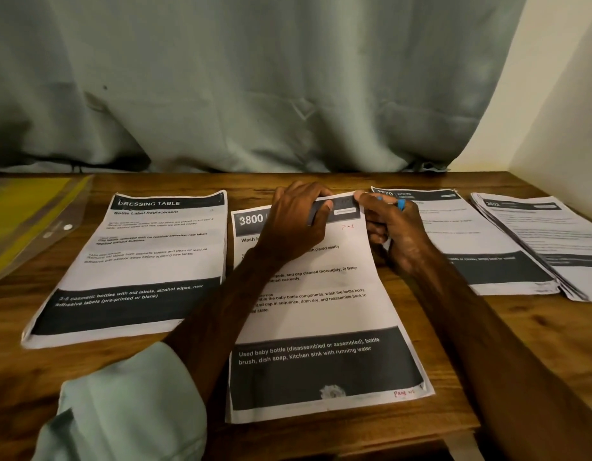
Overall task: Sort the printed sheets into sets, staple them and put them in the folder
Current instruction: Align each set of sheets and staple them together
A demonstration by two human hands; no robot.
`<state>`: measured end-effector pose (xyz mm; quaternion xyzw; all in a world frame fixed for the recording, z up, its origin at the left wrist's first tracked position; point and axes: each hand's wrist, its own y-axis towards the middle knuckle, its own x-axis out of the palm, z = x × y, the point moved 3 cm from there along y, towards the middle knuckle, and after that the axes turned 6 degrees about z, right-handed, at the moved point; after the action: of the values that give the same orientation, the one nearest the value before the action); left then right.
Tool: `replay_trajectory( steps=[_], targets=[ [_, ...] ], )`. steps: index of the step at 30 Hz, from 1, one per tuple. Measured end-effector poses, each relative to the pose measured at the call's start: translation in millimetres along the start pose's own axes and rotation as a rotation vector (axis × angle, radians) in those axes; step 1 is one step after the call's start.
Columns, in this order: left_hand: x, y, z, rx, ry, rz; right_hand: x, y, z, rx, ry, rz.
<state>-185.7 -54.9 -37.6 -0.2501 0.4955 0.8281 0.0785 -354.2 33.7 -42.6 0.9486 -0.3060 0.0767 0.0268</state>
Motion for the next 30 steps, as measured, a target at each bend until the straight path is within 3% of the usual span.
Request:
replay_trajectory(
  steps=[7,9,13,15,20,27,30],
  targets=[
    [-6.0,-0.8,-6.2,-0.075,-0.082,0.069,2.3,3.5,-1.5,0.198,-0.176,0.177],
    [-6.4,-1.8,-8.3,-0.11,-0.125,0.093,-0.4,2.7,-1.4,0.106,-0.344,0.221],
    [-14.4,0.6,-7.9,-0.109,-0.206,0.187,-3.6,-7.0,-3.9,-0.245,-1.015,0.155],
    [-18.4,1.1,-5.5,-0.103,-0.226,0.208,1.1,-12.1,-4.0,-0.319,-1.12,0.11],
    [-17.5,0.0,-6.6,-0.091,-0.222,0.192,11.3,-21.3,2.4,-0.466,-1.205,0.046],
    [-19.7,-0.3,-3.1,-0.071,-0.24,0.189,6.7,-14.6,7.4,-0.467,-1.251,-0.004],
    [-21.4,-0.2,-3.0,-0.094,-0.242,0.191,7.4,-17.2,-1.5,-0.514,-1.198,0.071]
  ],
)
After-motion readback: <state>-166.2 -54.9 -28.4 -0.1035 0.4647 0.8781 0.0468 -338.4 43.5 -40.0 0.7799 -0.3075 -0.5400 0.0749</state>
